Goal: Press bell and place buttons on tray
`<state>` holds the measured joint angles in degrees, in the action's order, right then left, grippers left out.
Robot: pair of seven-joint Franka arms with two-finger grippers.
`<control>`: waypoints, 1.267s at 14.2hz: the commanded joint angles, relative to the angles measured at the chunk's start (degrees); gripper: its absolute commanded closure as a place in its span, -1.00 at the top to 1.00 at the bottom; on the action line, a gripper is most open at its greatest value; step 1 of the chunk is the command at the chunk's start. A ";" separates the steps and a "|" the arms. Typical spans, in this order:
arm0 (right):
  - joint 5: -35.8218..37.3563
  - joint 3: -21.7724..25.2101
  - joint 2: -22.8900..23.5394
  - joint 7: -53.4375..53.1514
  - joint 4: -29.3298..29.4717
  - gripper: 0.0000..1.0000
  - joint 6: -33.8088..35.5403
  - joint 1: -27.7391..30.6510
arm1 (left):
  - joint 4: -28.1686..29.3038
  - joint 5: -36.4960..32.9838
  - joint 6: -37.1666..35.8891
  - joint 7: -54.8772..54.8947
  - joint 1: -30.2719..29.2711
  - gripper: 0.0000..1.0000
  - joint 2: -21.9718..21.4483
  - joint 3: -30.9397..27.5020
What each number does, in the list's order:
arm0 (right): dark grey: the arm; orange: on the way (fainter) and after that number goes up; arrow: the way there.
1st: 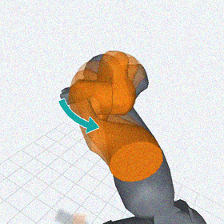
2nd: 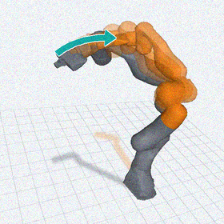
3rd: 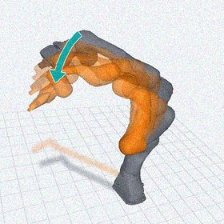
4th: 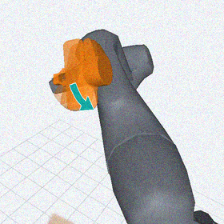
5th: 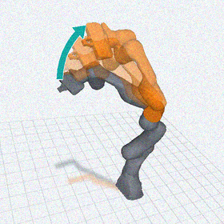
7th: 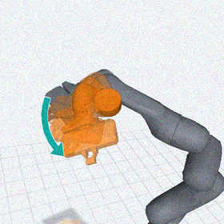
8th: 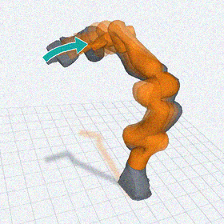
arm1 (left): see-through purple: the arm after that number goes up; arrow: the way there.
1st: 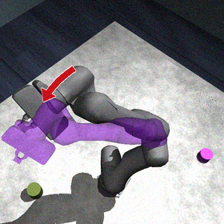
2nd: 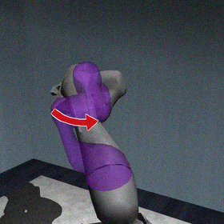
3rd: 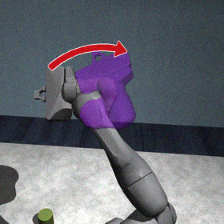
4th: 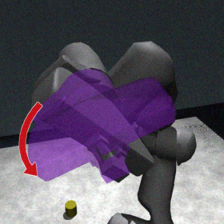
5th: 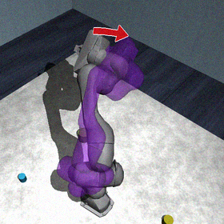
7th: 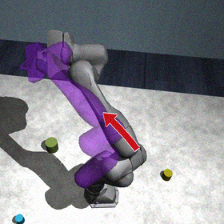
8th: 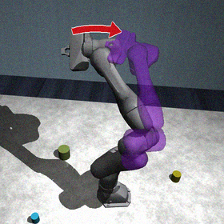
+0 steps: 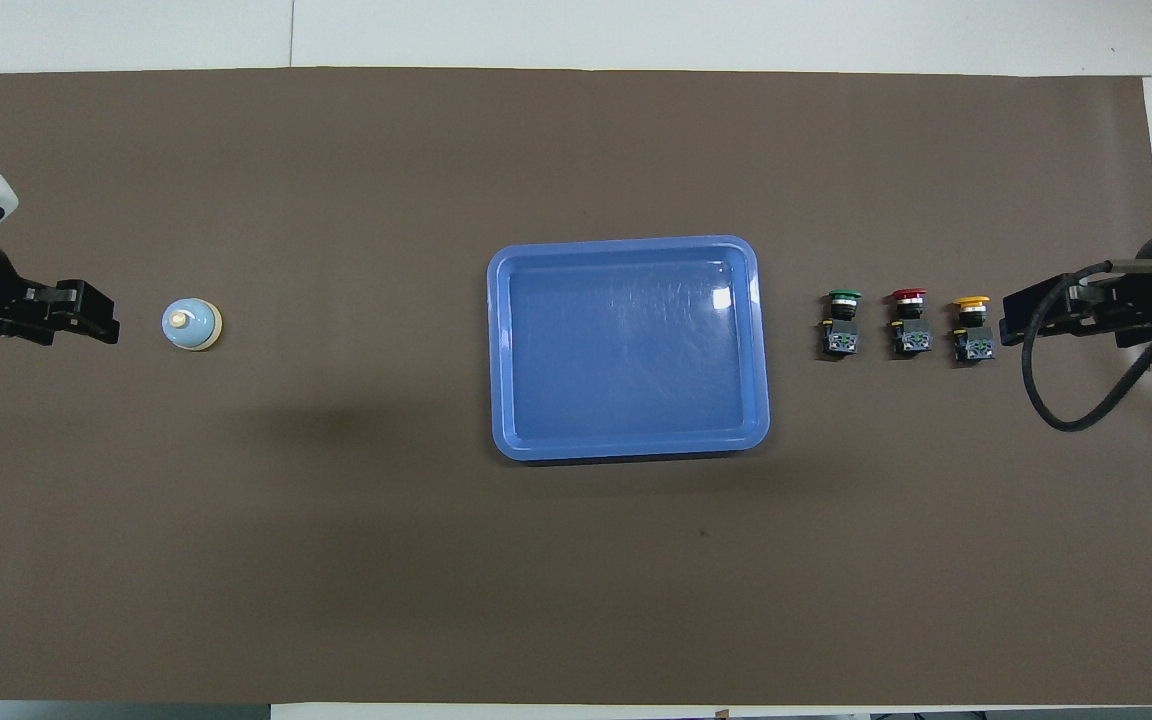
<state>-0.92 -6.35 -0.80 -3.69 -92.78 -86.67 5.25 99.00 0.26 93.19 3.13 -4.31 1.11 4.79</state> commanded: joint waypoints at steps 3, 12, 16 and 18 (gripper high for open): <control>-0.83 -0.24 -0.78 0.43 -0.83 1.00 0.36 3.89 | 2.69 -0.53 -3.90 -1.99 1.40 1.00 -4.62 -0.22; -0.83 -0.24 1.30 7.19 -12.43 1.00 -22.22 9.60 | -2.14 0.61 -6.68 -2.08 3.60 1.00 -0.49 -0.48; -0.22 -0.24 8.61 11.07 -12.51 1.00 -30.57 11.36 | -3.11 0.18 -8.54 -2.52 3.96 1.00 -1.02 -0.49; -0.13 -0.15 9.76 11.50 -15.48 1.00 -33.72 12.24 | -3.29 0.26 -8.20 -2.87 3.96 1.00 -1.02 -0.31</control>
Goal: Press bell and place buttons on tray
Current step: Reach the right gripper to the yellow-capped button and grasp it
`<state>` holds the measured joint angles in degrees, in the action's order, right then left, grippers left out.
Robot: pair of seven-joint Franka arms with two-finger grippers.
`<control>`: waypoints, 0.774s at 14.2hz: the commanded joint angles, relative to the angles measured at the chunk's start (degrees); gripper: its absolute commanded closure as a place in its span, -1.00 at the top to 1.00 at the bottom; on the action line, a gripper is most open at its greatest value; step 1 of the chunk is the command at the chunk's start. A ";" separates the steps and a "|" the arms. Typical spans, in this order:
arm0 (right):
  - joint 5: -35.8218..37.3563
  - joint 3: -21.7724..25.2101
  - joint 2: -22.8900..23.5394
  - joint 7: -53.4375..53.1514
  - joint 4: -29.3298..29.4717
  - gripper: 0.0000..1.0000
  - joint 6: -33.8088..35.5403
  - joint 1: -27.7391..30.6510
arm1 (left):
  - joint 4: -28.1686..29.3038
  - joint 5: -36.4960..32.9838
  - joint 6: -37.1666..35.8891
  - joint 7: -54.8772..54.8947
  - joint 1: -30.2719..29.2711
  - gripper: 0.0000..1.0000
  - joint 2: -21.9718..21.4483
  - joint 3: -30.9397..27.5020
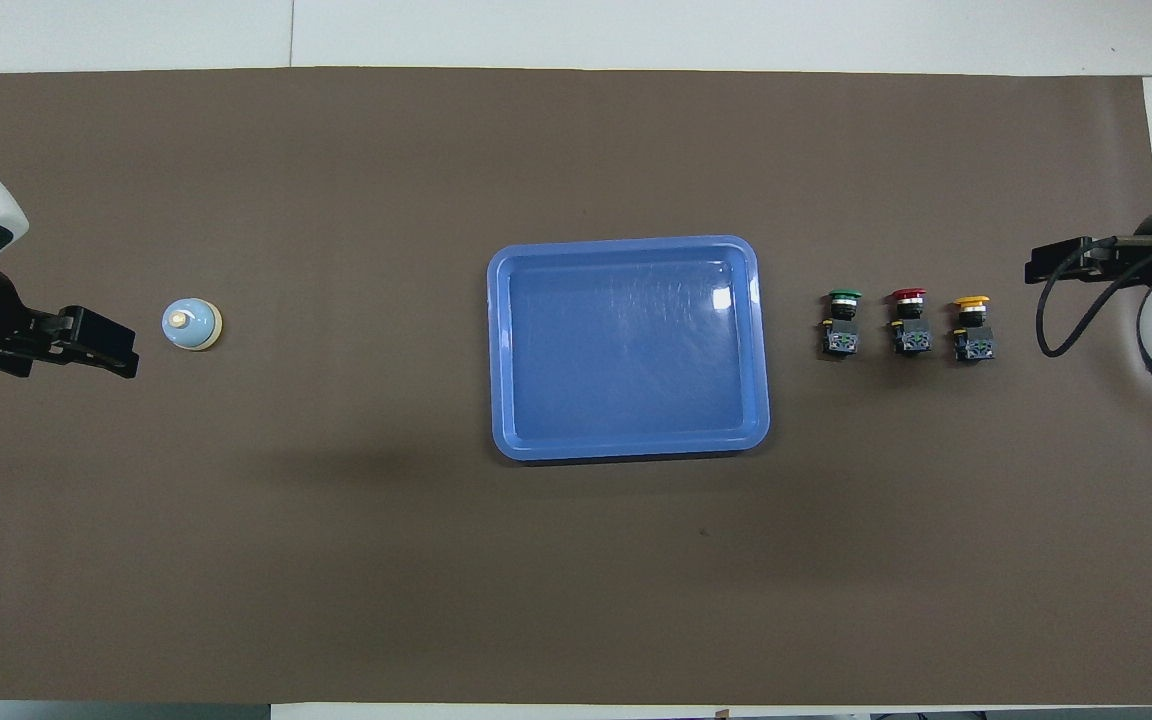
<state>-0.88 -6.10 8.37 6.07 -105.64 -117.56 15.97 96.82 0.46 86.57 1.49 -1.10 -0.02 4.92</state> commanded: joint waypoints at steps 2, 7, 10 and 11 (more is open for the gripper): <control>-0.17 -0.40 -0.11 1.75 -7.63 1.00 -7.57 1.43 | -1.02 0.07 -1.49 -1.75 0.66 1.00 0.02 -0.53; 0.00 -0.49 0.59 2.62 -12.83 1.00 -10.58 1.25 | -0.31 -0.02 -0.35 -1.31 0.92 1.00 -0.51 -0.35; -0.08 -0.49 2.25 6.94 -13.54 1.00 -10.67 1.17 | -0.31 -0.02 -0.26 -1.31 0.74 1.00 -0.60 -0.35; -0.08 -0.49 2.35 6.94 -13.54 1.00 -10.58 0.82 | -0.31 -0.02 -0.26 -1.40 0.74 1.00 -0.68 -0.35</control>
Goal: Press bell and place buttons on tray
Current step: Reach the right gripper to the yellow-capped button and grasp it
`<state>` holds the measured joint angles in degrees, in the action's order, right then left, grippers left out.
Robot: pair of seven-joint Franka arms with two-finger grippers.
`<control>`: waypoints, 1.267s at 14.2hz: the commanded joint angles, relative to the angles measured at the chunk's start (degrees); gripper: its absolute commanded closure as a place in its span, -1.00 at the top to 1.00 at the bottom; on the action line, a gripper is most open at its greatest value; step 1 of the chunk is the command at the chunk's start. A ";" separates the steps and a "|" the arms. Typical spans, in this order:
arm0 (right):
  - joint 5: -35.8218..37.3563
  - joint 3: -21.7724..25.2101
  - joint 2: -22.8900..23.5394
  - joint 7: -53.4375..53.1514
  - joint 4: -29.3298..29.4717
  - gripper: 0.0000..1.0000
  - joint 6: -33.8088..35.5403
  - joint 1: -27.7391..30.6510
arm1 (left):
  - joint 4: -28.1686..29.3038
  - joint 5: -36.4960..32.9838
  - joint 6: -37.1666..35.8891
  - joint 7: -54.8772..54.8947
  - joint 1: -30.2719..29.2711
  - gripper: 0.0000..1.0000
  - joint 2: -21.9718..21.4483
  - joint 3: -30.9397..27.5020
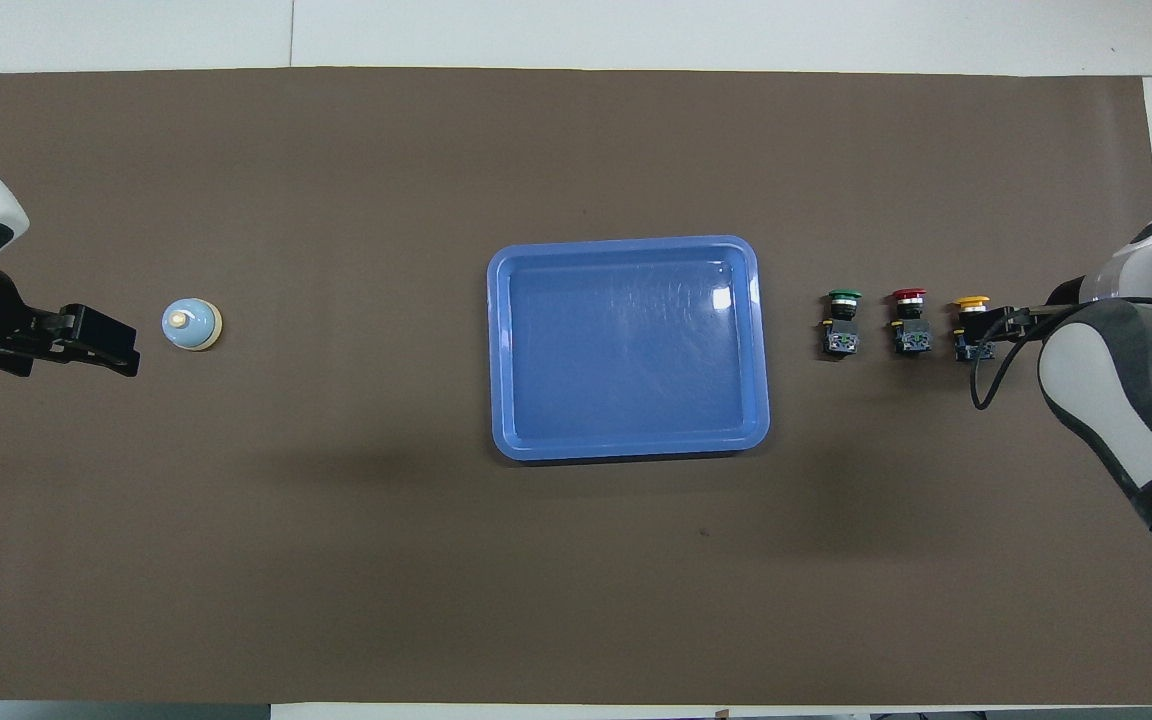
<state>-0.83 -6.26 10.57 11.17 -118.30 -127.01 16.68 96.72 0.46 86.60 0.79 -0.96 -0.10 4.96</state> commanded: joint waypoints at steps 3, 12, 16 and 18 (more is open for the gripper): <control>-0.05 -0.42 0.41 1.49 -0.52 1.00 -2.35 -0.07 | -0.22 -0.02 -0.38 -0.70 0.00 1.00 -0.69 -0.48; 3.02 -0.33 2.61 -4.93 -0.26 1.00 -3.50 -1.74 | -0.31 -0.02 -0.38 -0.79 0.00 1.00 -1.31 -0.65; 4.34 -0.33 4.81 -4.66 0.35 1.00 -5.26 -0.68 | -0.31 -0.02 -0.29 -0.79 -0.18 1.00 -1.31 -0.65; 4.34 -0.33 4.99 -4.57 0.35 1.00 -5.26 -0.24 | -0.31 -0.02 -0.29 -0.79 -0.18 1.00 -1.31 -0.65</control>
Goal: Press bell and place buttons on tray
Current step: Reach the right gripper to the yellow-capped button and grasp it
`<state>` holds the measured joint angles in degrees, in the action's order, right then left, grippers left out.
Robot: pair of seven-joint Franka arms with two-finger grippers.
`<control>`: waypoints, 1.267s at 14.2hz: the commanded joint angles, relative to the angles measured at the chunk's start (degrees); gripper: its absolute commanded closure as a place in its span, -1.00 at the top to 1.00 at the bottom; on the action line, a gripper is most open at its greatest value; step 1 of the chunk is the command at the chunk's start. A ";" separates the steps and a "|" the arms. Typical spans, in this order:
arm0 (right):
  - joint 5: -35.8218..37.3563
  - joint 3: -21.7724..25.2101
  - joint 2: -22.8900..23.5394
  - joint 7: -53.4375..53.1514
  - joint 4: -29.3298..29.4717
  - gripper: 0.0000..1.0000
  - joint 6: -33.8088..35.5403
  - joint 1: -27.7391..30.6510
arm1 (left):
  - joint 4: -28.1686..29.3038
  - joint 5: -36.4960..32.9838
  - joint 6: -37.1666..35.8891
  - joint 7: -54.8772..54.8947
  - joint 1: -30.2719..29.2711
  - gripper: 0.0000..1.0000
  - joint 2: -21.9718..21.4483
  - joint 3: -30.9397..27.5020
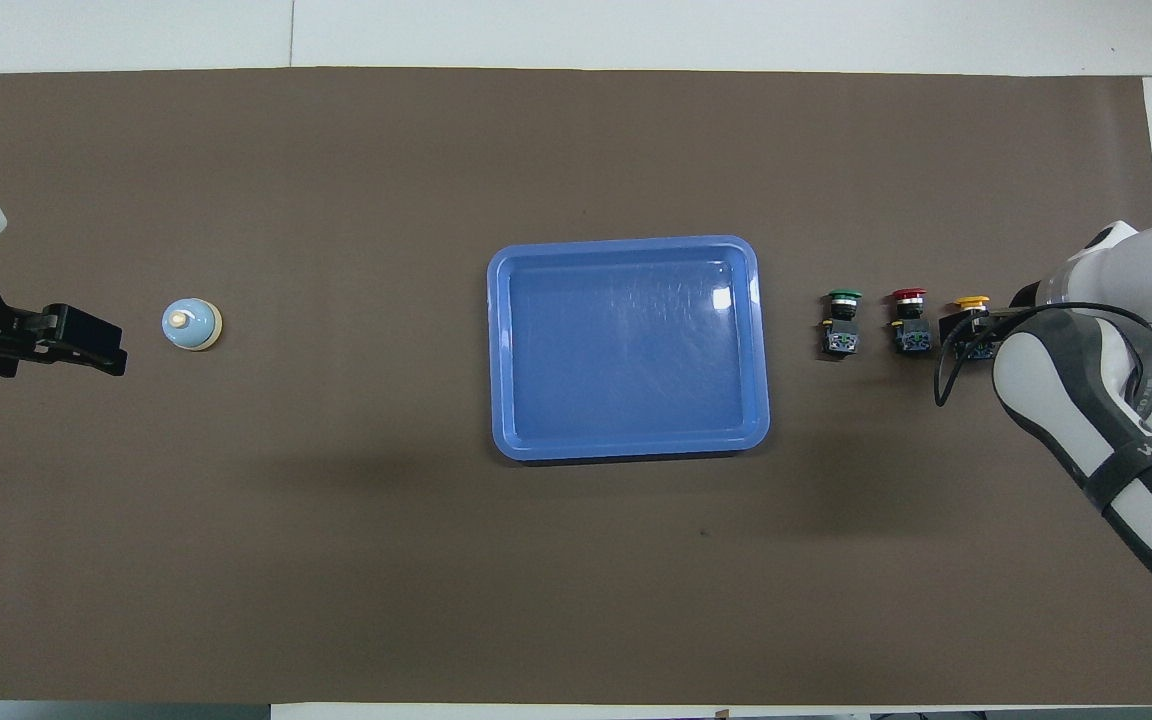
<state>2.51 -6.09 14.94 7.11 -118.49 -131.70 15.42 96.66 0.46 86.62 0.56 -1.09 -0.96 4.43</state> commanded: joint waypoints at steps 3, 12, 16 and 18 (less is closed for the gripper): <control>1.01 -0.51 0.88 -0.52 0.45 1.00 -0.57 1.10 | -0.24 -0.02 -0.31 -0.56 -0.06 1.00 -0.53 -0.13; 1.01 -0.68 1.50 -0.52 0.53 -0.74 -0.22 0.93 | -0.24 -0.02 -0.31 -0.56 -0.06 1.00 -0.44 -0.13; 1.09 -1.21 -0.17 -0.69 7.18 -1.00 9.93 -4.94 | -0.24 -0.02 -0.31 -0.56 -0.06 1.00 -0.53 -0.13; 0.92 -1.21 -0.26 -1.13 14.83 -1.00 18.82 -10.56 | -0.24 -0.02 -0.31 -0.56 -0.06 1.00 -0.53 -0.13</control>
<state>2.67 -7.07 15.32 7.12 -110.39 -120.41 8.92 96.66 0.45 86.62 0.52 -1.09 -0.96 4.43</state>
